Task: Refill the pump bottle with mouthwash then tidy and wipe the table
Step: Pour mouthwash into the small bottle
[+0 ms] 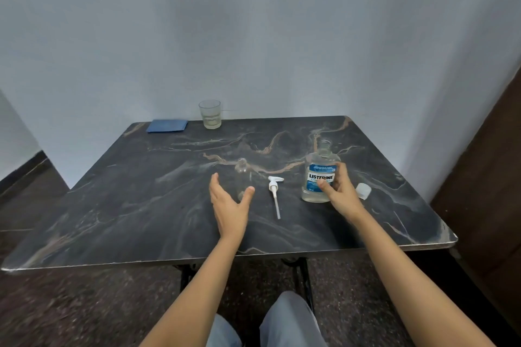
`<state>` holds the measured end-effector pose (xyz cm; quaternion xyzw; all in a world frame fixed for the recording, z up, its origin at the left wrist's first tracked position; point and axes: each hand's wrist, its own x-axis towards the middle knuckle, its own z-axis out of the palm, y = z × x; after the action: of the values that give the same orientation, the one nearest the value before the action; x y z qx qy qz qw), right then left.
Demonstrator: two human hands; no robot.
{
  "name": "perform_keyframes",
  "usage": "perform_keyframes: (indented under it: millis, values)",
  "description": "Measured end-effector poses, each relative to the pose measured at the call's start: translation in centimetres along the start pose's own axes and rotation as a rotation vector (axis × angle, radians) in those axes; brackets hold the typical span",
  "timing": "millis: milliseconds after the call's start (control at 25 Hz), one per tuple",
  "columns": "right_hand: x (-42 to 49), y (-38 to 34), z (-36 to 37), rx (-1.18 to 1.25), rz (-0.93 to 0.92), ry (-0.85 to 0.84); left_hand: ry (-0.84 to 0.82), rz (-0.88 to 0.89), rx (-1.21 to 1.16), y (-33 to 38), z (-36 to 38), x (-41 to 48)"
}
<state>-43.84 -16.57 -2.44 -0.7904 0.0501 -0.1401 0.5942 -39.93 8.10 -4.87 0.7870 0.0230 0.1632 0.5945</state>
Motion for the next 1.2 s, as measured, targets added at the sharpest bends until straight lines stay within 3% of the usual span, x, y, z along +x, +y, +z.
perform_keyframes:
  millis: [80, 240, 520, 800, 1200]
  values:
    - [0.0, 0.1, 0.9, -0.037, -0.019, 0.032, -0.109, -0.062, -0.039, -0.8, -0.5, 0.6]
    - [-0.2, -1.1, 2.1, -0.147, -0.067, 0.089, -0.161, -0.034, 0.079, -1.1, 0.2, 0.9]
    - [1.0, -4.3, 4.2, -0.384, -0.215, 0.060, -0.159, -0.028, 0.151, -2.0, 0.6, 1.5]
    - [2.5, -6.0, 5.1, -0.781, -0.265, 0.004, -0.154, 0.019, 0.169, -1.5, 0.5, 1.3]
    - [2.9, -6.6, 6.0, -0.866, -0.289, -0.046, -0.154, 0.024, 0.216, -0.9, 0.3, 1.3]
